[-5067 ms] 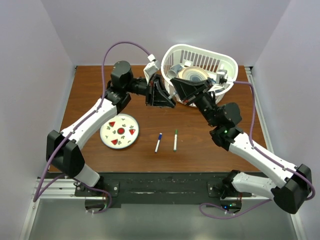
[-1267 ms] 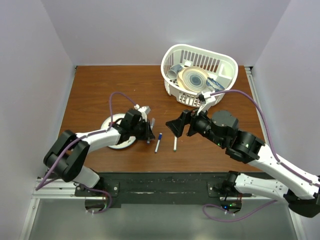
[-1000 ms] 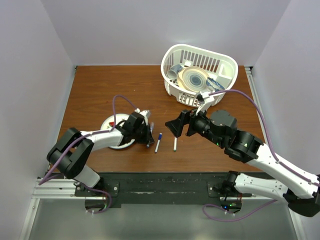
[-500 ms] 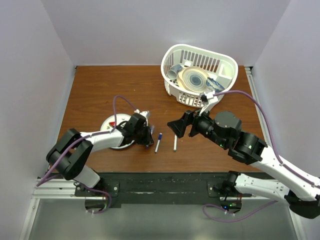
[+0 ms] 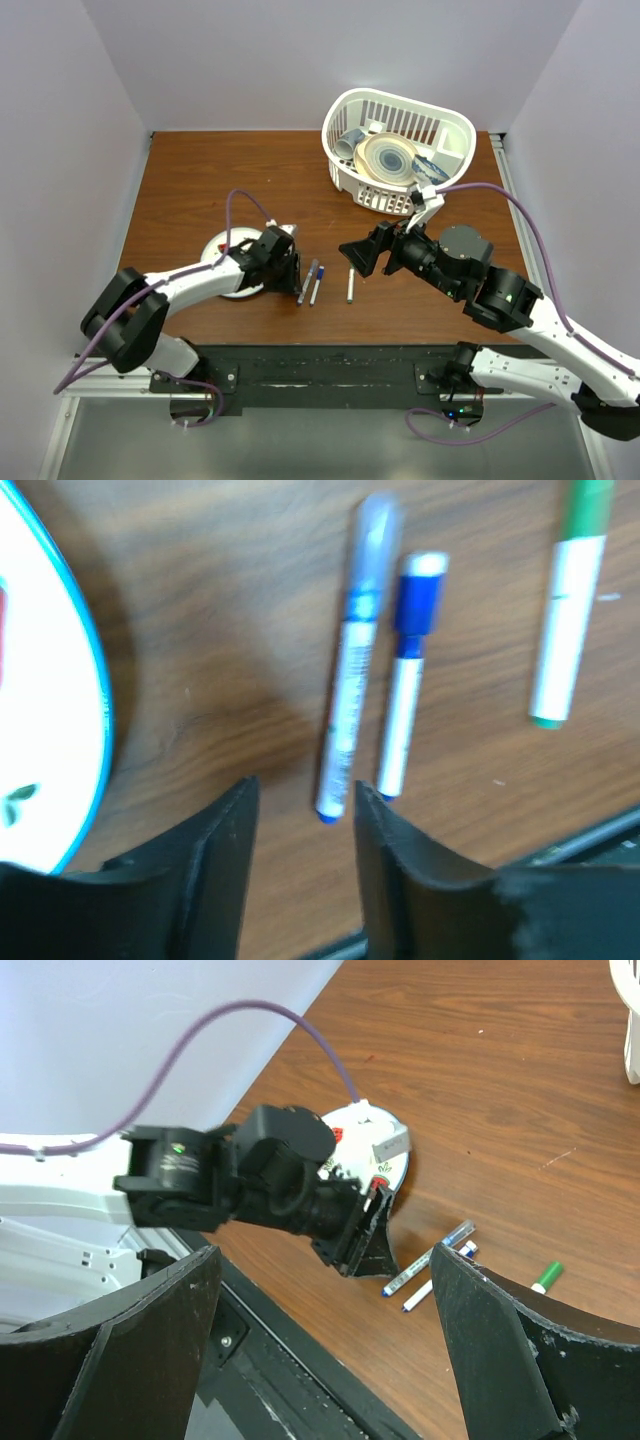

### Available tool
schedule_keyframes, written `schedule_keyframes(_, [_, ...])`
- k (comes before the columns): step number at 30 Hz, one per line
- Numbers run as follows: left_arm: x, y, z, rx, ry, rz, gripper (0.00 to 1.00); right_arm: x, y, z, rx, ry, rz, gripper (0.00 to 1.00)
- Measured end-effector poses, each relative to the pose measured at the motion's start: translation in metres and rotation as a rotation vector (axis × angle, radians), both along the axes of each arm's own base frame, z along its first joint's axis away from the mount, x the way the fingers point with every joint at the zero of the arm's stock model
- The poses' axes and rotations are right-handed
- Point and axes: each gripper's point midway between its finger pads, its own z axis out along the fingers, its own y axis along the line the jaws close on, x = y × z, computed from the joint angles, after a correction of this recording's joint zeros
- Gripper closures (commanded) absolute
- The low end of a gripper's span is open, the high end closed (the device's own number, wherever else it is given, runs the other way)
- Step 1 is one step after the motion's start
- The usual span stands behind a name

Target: Insert the pens into the pen caps

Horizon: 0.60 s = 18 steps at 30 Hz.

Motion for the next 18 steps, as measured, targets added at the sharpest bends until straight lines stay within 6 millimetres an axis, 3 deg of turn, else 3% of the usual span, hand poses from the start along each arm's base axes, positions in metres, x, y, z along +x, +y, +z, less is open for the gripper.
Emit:
schedule_keyframes(2, [0.007,-0.004,0.023,-0.013,-0.039,-0.013,0.25,0.000,0.000,-0.001,-0.001,0.001,0.000,0.08])
schedule_keyframes(3, [0.013,-0.009,0.040,-0.034,-0.077,-0.024,0.17,0.000,0.000,-0.002,-0.002,0.002,0.000,0.02])
schedule_keyframes(7, [0.038,-0.031,0.130,-0.179,-0.297,-0.083,0.00,-0.001,-0.003,-0.014,-0.027,0.020,-0.008,0.01])
schedule_keyframes(10, [0.040,-0.037,0.200,-0.299,-0.484,-0.134,0.00,0.001,-0.010,-0.024,-0.061,0.037,-0.037,0.01])
schedule_keyframes(13, [0.029,-0.029,0.259,-0.398,-0.663,-0.168,0.00,0.005,-0.019,-0.032,-0.091,0.051,-0.086,0.01])
schedule_keyframes(16, [0.015,-0.017,0.301,-0.470,-0.817,-0.182,0.00,0.010,-0.028,-0.038,-0.109,0.066,-0.144,0.01])
schedule_keyframes(18, [0.008,-0.009,0.315,-0.497,-0.883,-0.182,0.00,0.013,-0.035,-0.042,-0.122,0.079,-0.186,0.01])
